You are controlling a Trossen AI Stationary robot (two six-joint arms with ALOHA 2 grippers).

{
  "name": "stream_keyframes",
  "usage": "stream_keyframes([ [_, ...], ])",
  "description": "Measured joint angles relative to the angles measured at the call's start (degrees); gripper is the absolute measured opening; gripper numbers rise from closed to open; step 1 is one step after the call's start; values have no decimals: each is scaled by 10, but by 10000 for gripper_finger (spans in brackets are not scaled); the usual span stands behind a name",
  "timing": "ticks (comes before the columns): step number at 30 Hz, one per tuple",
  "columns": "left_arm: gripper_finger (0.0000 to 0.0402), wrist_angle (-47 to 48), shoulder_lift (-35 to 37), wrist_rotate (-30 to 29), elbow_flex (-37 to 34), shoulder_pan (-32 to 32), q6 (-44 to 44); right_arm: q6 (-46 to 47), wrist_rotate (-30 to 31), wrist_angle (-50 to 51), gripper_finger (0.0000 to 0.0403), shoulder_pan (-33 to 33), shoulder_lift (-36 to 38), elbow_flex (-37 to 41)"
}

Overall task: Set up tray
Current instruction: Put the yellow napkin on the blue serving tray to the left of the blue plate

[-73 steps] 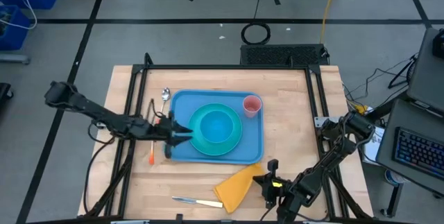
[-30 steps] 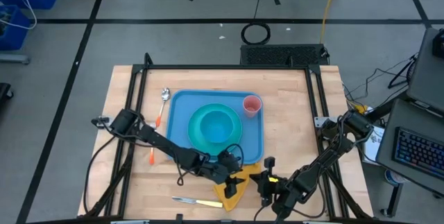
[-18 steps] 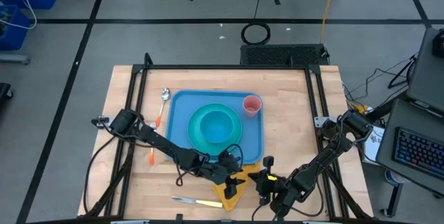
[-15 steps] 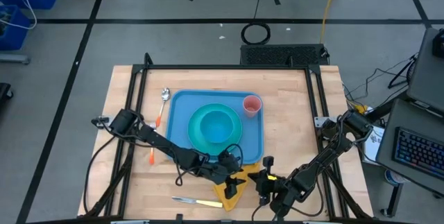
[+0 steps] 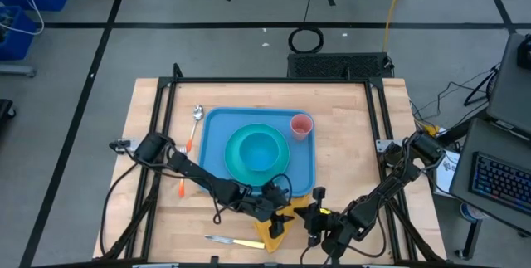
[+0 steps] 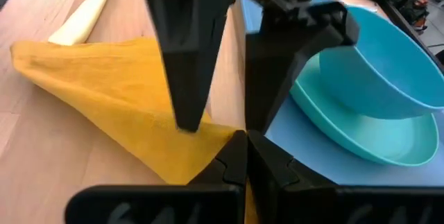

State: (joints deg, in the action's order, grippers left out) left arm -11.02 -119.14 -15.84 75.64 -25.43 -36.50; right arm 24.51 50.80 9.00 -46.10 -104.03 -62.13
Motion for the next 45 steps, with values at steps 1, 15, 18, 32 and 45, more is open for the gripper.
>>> stream_keyframes([
  [1,242,-5,-3,0,0,0,-1,0,0,-2,0,0,0,0],
  [15,241,-10,-7,-1,0,3,4,-10,-1,-27,0,3,0,0],
  [18,241,-11,-6,8,0,3,14,-20,-2,-40,0,3,0,0],
  [32,111,22,-6,7,0,8,3,-29,-3,-45,0,3,0,0],
  [45,8,21,-6,38,0,8,17,-41,-5,-45,1,-6,0,0],
])
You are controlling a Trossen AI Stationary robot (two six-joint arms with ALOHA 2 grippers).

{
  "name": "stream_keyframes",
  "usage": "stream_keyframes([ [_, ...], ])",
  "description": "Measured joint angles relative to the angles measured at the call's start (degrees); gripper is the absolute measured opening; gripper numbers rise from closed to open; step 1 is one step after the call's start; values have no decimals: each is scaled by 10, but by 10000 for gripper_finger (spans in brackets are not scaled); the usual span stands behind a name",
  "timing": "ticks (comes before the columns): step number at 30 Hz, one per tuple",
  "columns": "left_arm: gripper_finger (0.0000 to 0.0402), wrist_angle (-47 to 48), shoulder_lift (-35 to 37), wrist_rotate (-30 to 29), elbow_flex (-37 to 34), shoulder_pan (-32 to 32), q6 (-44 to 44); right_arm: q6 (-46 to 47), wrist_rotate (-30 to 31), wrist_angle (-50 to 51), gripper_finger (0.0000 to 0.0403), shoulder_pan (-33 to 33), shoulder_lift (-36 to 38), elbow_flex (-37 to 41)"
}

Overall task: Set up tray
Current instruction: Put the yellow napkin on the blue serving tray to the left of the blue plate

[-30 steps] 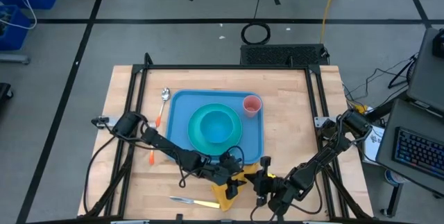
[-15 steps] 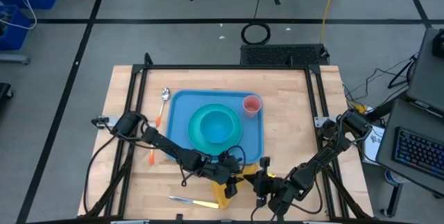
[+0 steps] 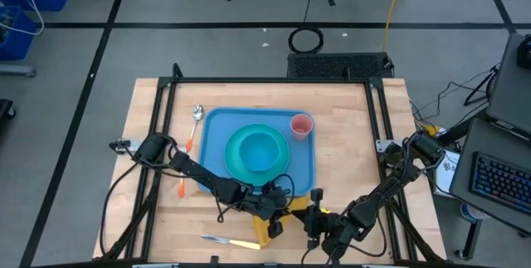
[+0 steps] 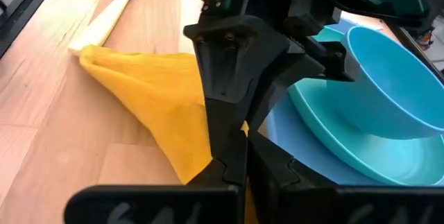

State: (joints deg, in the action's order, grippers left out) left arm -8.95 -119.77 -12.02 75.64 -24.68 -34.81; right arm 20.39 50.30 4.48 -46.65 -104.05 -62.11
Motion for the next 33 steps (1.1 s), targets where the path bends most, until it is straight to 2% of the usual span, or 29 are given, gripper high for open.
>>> stream_keyframes([
  [6,7,3,0,4,0,-7,0,-14,38,0,27,-21,0,0],
  [13,7,8,9,11,0,-11,7,-19,112,0,85,-43,0,0],
  [20,7,32,19,14,0,-18,4,-1,110,5,144,-59,0,0],
  [27,7,58,38,-3,0,-43,6,14,109,8,184,-78,0,4],
  [33,7,60,40,-15,0,-56,4,65,47,-2,200,-63,0,43],
])
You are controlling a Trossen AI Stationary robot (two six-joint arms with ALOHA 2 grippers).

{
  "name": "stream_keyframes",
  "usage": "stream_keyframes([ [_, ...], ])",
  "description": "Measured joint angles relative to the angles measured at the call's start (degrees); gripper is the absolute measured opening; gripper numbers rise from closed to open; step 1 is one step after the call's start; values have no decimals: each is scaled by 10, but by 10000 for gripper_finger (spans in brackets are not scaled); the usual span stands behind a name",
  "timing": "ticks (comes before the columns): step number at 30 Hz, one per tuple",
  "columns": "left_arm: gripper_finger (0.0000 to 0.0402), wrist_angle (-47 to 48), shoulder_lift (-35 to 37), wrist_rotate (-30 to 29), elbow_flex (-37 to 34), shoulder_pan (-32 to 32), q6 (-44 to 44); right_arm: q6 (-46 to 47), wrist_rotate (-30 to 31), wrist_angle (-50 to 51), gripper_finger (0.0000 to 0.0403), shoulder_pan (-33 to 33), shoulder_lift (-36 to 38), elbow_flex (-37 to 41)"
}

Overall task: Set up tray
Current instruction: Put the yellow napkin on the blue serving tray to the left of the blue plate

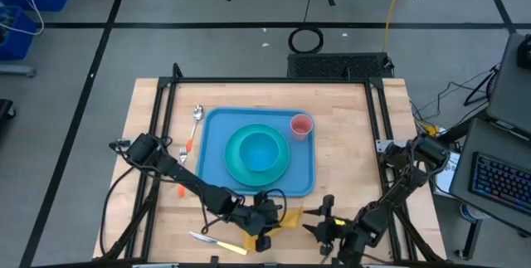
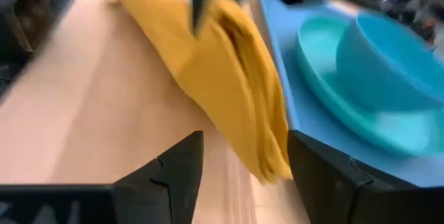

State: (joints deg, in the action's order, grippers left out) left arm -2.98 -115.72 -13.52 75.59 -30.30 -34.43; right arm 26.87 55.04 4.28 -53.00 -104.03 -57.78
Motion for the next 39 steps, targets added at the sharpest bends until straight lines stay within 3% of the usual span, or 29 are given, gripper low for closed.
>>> stream_keyframes([
  [11,7,12,0,-11,0,-10,-4,-64,-39,-133,212,24,0,68],
  [15,6,11,0,-6,0,-10,-2,-71,-45,-140,213,36,0,74],
  [26,6,7,0,-14,0,-10,2,-112,-149,-191,210,81,0,74],
  [31,6,7,0,-16,0,-10,2,-109,-155,-182,177,79,0,74],
  [39,6,11,-1,-20,0,-10,1,-97,-193,-154,74,78,0,74],
])
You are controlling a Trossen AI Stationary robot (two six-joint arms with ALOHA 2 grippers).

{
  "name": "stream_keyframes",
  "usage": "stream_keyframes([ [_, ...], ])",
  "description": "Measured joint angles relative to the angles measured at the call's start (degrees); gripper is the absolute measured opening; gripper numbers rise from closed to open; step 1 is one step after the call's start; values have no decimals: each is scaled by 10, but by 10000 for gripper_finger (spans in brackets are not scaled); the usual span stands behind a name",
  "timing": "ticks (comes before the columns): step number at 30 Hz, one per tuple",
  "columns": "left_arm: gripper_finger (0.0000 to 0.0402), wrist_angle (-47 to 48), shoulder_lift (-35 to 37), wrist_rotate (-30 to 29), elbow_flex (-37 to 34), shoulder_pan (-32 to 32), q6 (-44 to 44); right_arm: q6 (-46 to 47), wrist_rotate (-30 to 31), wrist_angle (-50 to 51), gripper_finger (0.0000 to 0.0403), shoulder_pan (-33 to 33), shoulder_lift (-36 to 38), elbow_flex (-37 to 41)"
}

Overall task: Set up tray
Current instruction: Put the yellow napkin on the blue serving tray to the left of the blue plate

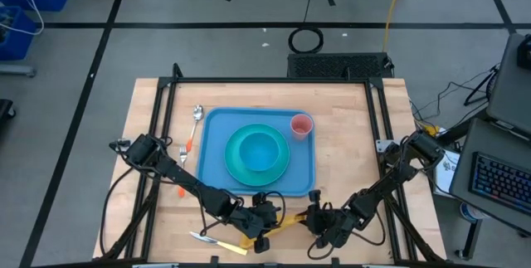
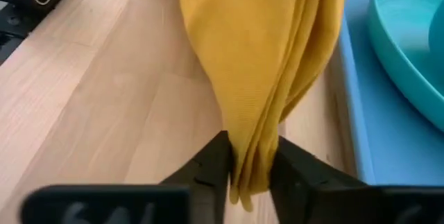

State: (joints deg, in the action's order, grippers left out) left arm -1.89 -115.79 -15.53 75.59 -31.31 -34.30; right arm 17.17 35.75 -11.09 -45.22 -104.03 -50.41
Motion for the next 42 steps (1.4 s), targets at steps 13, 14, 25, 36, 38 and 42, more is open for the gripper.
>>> stream_keyframes([
  [13,6,11,4,-14,0,-4,2,-27,-14,-12,5,-3,30,0],
  [14,6,11,7,-21,0,-6,7,-30,-14,-11,4,-3,40,0],
  [25,6,112,91,-163,1,-48,23,-111,-50,-16,1,22,159,-3],
  [36,6,194,107,-245,1,-57,-14,-177,-187,19,1,117,151,-67],
  [38,6,218,107,-281,1,-61,-35,-186,-194,35,1,128,151,-78],
  [42,6,229,107,-326,1,-76,-31,-207,-214,47,0,151,150,-91],
])
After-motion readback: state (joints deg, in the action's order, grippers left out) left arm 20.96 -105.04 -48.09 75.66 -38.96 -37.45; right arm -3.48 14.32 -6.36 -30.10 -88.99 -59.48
